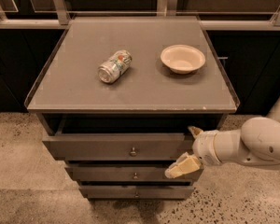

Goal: Open top drawer

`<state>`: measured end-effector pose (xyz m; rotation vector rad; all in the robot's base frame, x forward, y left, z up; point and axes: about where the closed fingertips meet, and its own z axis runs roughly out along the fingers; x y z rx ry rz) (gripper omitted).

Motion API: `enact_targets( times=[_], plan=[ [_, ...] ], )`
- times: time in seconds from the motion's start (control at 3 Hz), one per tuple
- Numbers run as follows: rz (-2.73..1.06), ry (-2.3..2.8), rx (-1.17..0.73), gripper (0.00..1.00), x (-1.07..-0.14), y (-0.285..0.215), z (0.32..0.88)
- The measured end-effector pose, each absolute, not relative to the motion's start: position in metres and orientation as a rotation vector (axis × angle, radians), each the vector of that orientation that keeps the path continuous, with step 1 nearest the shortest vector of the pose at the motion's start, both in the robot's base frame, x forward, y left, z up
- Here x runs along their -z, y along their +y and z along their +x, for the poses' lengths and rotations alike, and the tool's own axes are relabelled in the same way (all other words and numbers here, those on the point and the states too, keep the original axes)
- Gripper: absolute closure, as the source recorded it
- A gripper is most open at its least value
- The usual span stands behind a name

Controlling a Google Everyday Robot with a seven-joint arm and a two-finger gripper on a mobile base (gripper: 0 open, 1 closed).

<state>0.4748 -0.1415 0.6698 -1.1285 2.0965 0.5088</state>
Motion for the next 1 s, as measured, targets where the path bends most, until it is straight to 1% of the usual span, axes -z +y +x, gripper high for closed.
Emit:
enact_targets(
  times=[0.33,1.0],
  plan=[
    [-1.119,2.052,-0.522,0.0,-0.6651,-0.1395,0.5211],
    [-1.155,2.089,-0.536,0.0,-0.6598,-0.1369,0.5174]
  ],
)
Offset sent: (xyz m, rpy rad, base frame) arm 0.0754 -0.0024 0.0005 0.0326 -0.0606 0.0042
